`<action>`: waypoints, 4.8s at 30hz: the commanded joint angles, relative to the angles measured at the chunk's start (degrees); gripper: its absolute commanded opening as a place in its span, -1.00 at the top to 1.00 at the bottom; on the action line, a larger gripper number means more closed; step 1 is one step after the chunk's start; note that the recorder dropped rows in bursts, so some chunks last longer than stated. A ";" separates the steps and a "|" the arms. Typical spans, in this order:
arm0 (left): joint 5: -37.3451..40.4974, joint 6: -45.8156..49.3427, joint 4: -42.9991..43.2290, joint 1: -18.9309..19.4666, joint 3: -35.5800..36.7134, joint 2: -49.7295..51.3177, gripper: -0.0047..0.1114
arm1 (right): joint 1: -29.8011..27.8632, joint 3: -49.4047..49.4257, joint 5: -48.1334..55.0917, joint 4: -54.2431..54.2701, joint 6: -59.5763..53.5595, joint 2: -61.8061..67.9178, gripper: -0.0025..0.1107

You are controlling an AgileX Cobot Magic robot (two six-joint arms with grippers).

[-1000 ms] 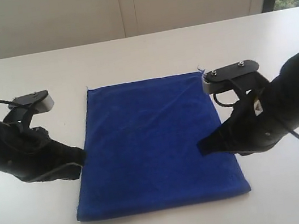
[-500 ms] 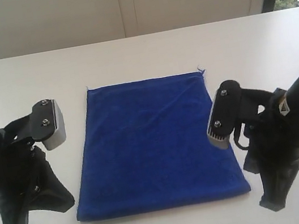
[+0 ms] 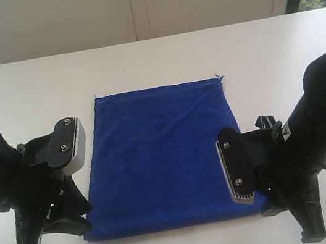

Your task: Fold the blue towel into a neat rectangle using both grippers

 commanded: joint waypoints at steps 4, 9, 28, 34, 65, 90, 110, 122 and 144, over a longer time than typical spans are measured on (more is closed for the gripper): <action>-1.61 4.61 -1.21 -0.23 -0.08 3.48 0.22 | -0.11 0.27 -2.73 -0.23 -1.96 2.76 0.18; -1.72 6.16 -1.78 -0.23 -0.08 4.71 0.22 | -0.11 0.27 -4.01 -0.97 -1.96 3.94 0.17; -4.82 6.92 0.38 -2.68 0.12 9.95 0.22 | -0.11 2.84 -9.20 -1.11 -1.72 6.33 0.18; -5.38 6.92 0.49 -2.68 0.12 9.93 0.22 | -0.11 4.24 -12.24 -1.00 -1.72 6.33 0.17; -4.47 6.37 0.49 -2.68 -0.19 5.87 0.92 | -0.11 4.29 -11.62 -1.00 -1.72 1.72 0.84; 9.97 -0.71 5.18 -2.68 -0.25 2.28 0.92 | -0.11 4.29 1.86 1.83 -1.60 -3.05 0.90; -6.00 -24.03 19.74 -2.44 -13.34 0.71 0.92 | -0.22 0.01 -20.21 -16.53 15.03 -5.23 0.95; -14.33 -24.48 24.00 -1.74 -21.52 8.53 0.92 | -8.53 -10.68 -28.93 -16.53 16.08 6.14 0.96; -18.08 -24.98 27.83 0.31 -29.00 16.21 0.92 | -9.86 -19.04 -34.63 -16.53 15.92 17.39 0.96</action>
